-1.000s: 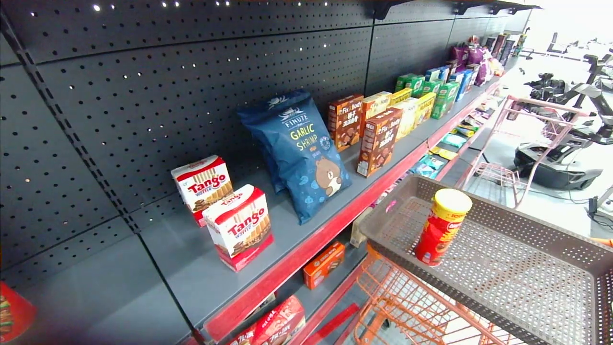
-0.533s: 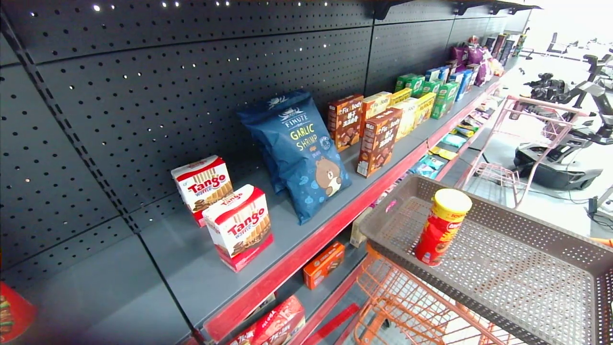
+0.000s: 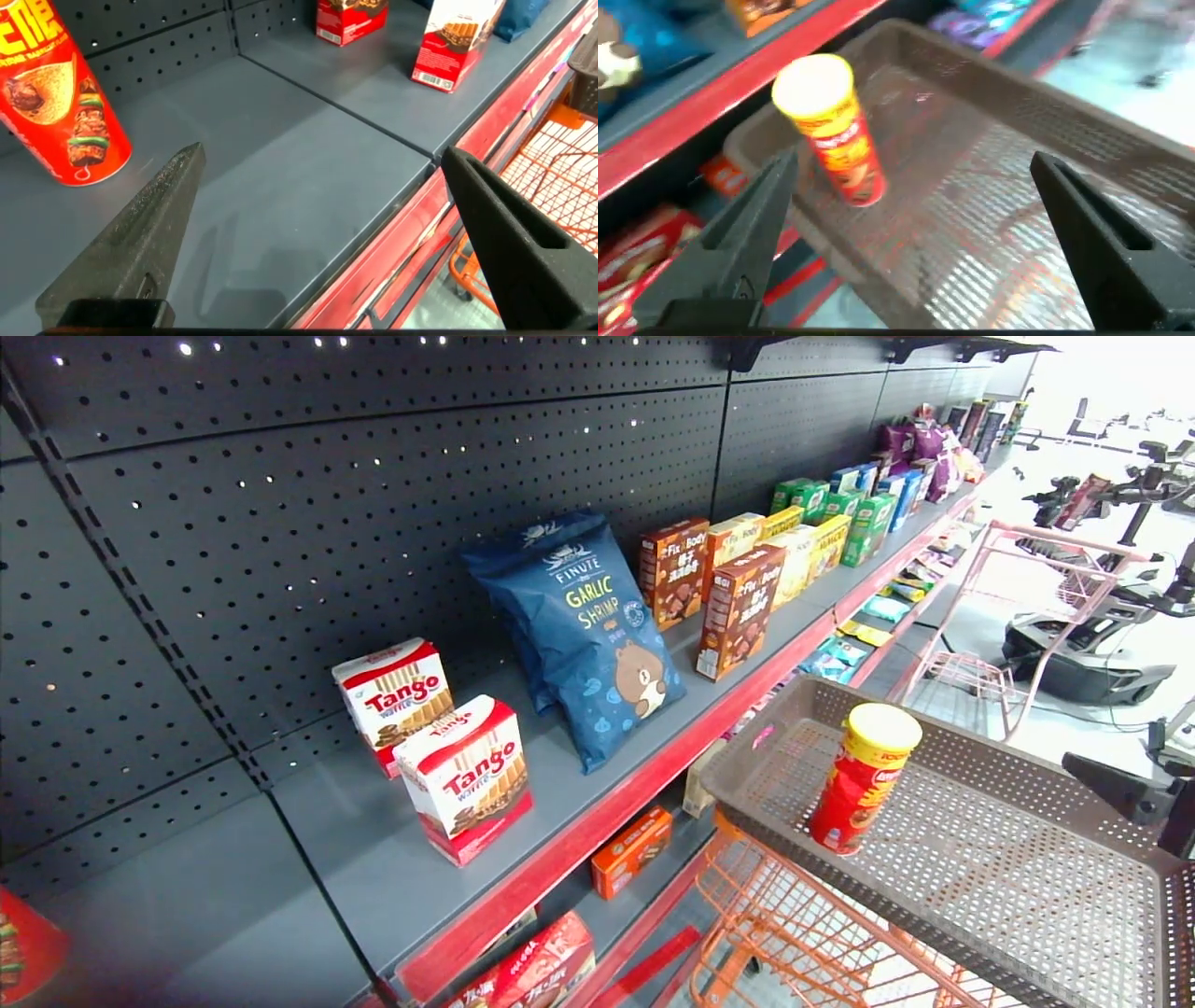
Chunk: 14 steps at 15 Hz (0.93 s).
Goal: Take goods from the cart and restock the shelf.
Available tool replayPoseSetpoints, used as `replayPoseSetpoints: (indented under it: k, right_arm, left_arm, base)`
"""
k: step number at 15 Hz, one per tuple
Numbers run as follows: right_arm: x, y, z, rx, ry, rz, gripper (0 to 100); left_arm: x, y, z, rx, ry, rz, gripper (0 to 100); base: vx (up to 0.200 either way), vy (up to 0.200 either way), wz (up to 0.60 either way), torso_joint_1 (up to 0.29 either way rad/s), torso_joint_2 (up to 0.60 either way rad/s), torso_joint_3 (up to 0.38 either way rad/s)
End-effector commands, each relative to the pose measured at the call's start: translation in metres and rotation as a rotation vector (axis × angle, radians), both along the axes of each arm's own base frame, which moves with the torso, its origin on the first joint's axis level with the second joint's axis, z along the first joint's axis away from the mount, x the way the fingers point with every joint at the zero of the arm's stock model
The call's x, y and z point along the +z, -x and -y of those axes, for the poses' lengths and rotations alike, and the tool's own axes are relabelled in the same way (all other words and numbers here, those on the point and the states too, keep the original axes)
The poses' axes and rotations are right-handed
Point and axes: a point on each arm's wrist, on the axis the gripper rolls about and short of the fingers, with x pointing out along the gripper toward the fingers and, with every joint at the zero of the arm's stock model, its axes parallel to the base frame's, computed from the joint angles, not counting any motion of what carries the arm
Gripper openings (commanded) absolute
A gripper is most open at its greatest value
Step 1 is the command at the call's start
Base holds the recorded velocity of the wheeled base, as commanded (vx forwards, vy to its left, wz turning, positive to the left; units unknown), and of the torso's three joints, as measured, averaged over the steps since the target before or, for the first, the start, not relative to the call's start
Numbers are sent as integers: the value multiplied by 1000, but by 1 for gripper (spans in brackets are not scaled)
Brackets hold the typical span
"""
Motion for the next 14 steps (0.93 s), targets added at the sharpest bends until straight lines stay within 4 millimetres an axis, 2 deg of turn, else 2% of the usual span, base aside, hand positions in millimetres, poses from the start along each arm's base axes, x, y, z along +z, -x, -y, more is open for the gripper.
replayPoseSetpoints:
  k: [1, 5, 11, 14]
  right_arm:
    - [-19, -28, 6, 52, -30, -100, 100]
    - [-31, -45, 2, 160, 22, -139, 100]
    - [-52, -75, 2, 262, 83, -88, 100]
    - [-65, -89, -8, 315, 90, -102, 100]
  left_arm:
    - [0, 0, 0, 1, 0, -1, 100]
    - [0, 0, 0, 1, 0, -1, 100]
    - [0, 0, 0, 1, 0, -1, 100]
    - [0, 0, 0, -1, 0, -1, 100]
  base:
    - [0, 0, 0, 0, 0, 0]
    - [0, 0, 0, 0, 0, 0]
    - [0, 0, 0, 0, 0, 0]
    - [0, 0, 0, 0, 0, 0]
